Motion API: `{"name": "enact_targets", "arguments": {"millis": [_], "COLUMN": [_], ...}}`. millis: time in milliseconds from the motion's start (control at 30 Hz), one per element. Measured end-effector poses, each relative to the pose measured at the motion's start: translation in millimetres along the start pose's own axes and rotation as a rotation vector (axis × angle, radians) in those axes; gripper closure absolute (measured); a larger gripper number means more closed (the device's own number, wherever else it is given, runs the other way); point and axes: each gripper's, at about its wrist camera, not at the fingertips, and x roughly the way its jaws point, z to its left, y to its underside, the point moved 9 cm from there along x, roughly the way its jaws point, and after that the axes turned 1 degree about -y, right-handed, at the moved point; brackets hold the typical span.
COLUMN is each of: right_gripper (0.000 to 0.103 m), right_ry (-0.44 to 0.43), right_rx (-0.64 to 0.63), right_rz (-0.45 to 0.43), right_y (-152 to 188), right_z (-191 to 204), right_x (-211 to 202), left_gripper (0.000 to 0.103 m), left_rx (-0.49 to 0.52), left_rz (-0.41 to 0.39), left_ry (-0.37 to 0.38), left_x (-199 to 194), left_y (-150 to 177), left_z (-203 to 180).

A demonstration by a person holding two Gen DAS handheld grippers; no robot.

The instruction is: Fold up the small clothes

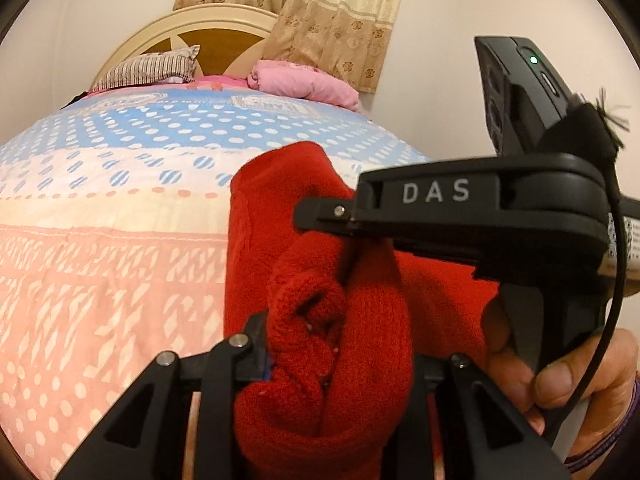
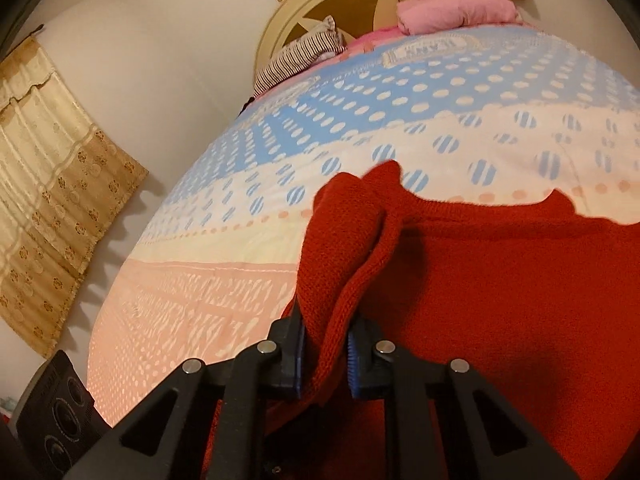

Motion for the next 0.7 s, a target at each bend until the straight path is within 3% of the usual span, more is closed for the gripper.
{"name": "enact_targets", "arguments": {"millis": [233,700], "right_gripper": [0.087,0.088], "right_ry": [0.033,0.151], "right_rx": [-0.018,0.038], "right_rz": [-0.03,-0.049], "right_y": [-7,-6], "right_z": [-13,-102], "right_x": [-33,-93], "left_gripper": [0.075,0.075], "left_rx": [0.06,0.186], "left_rz": [0.009,0.064], "left_ry": [0.016,0.086], "left_x": [-2,23], "left_y": [-4,2], "left_z": [-37,-117]}}
